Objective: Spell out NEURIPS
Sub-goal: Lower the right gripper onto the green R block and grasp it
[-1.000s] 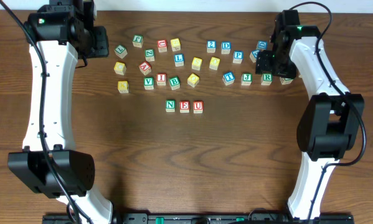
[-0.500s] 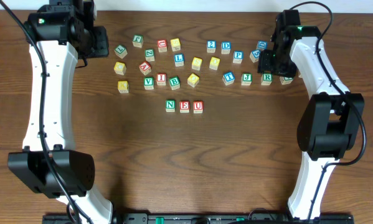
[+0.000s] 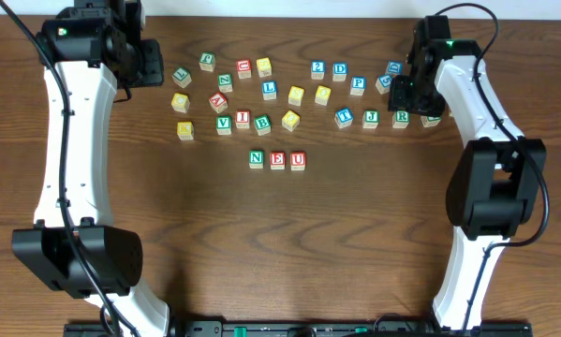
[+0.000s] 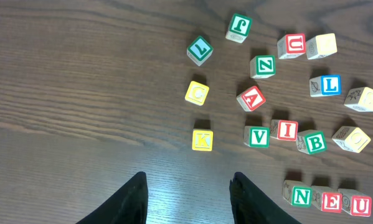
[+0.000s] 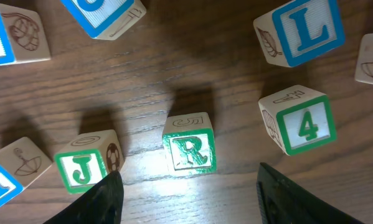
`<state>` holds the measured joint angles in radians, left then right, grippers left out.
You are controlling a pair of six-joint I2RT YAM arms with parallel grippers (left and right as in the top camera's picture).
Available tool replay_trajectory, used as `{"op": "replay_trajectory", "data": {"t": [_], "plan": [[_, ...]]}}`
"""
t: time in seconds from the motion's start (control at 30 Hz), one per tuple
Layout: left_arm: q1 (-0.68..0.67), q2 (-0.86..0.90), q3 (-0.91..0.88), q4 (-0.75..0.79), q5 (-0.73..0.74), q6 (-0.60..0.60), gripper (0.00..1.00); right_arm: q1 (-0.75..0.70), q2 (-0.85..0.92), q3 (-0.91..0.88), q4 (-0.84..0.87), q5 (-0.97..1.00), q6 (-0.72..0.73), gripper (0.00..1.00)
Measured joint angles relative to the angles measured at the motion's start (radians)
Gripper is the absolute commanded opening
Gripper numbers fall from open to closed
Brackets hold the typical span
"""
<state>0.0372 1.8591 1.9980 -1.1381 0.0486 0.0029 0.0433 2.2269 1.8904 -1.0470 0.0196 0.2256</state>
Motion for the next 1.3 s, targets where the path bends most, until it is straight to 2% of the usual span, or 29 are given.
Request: {"op": "replay_trajectory", "data": {"t": [0.3, 0.67, 1.13, 1.3], "plan": [[0.0, 0.0, 0.0, 0.0, 0.0, 0.0, 0.43, 0.0, 0.044, 0.0, 0.001, 0.0, 0.0, 0.63], [0.0, 0.0, 0.0, 0.0, 0.0, 0.0, 0.42, 0.0, 0.045, 0.0, 0.017, 0.0, 0.0, 0.57], [0.0, 0.0, 0.0, 0.0, 0.0, 0.0, 0.42, 0.0, 0.048, -0.023, 0.02, 0.0, 0.0, 0.54], [0.0, 0.0, 0.0, 0.0, 0.0, 0.0, 0.42, 0.0, 0.051, -0.023, 0.02, 0.0, -0.001, 0.49]]}}
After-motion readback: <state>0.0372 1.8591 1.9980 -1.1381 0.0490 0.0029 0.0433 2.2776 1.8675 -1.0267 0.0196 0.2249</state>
